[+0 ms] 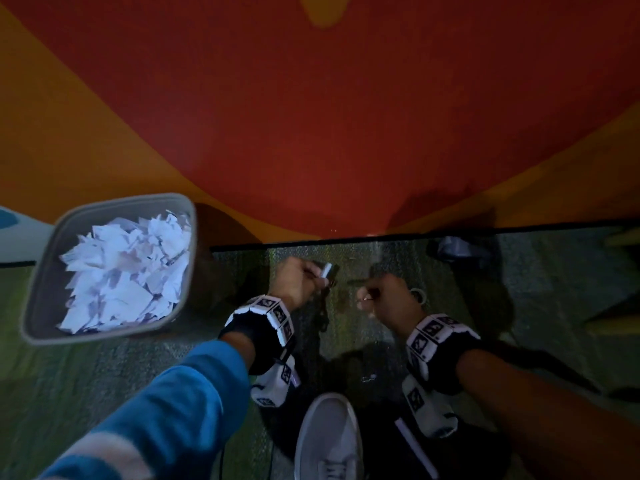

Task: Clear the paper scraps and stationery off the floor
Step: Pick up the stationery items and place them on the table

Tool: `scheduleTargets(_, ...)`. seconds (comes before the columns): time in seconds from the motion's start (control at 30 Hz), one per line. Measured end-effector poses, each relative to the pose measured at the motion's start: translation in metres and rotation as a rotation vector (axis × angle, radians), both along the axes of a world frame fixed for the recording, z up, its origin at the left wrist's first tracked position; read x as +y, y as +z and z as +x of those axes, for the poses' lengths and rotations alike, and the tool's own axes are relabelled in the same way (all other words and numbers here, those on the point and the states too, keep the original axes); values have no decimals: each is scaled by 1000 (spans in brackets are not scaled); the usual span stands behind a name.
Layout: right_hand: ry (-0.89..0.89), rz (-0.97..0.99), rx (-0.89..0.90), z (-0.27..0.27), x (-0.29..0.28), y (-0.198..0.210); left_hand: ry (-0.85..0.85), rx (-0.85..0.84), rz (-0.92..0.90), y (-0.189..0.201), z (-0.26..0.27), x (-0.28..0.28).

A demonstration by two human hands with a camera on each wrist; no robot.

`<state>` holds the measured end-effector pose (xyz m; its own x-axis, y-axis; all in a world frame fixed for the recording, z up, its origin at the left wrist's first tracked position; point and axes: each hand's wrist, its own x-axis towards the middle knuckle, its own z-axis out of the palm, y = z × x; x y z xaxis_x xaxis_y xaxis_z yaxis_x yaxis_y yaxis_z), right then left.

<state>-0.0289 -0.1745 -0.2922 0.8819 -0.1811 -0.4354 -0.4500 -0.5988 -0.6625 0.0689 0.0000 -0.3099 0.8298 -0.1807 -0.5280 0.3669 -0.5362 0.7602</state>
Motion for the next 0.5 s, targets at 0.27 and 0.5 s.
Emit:
scheduleTargets(0.27, -66, -65, -239, -17, -73, 170, -316, -260, -162, 177, -30, -74)
scheduleTargets(0.5, -260, -114, -479, -90, -161, 326, -478, -442, -246, 326, -71, -164)
